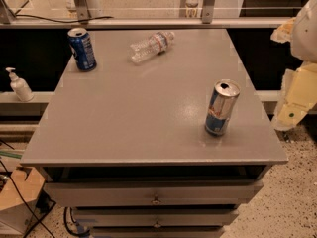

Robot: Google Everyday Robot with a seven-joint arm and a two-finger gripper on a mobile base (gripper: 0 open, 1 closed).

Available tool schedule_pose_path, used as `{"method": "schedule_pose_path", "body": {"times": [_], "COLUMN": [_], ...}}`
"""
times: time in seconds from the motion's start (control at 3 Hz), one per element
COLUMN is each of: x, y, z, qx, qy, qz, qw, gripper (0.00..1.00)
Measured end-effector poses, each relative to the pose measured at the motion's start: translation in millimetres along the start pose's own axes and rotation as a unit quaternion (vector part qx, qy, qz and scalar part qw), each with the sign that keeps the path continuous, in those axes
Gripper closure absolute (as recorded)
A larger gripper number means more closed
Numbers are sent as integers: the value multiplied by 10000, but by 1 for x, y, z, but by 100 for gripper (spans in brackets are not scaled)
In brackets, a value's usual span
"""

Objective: Knock redbull can over

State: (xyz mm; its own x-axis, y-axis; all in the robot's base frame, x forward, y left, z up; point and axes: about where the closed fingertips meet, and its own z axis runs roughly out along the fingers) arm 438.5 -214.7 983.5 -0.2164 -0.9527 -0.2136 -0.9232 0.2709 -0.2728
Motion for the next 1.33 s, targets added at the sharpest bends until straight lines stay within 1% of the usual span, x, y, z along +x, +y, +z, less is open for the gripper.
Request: {"method": "schedule_pose_path", "body": {"times": [0.33, 0.67, 1.0, 1.33], "x": [0, -1, -10, -24], "y": [0, -1, 0, 5], "z": [0, 0, 13, 9], "qx": [4, 14, -98, -165], "qy": [-48, -219, -749, -1066], "qz": [1, 5, -53, -93], "qw": [10000, 9998, 9971, 9941], "gripper": [0, 0, 0, 0]}}
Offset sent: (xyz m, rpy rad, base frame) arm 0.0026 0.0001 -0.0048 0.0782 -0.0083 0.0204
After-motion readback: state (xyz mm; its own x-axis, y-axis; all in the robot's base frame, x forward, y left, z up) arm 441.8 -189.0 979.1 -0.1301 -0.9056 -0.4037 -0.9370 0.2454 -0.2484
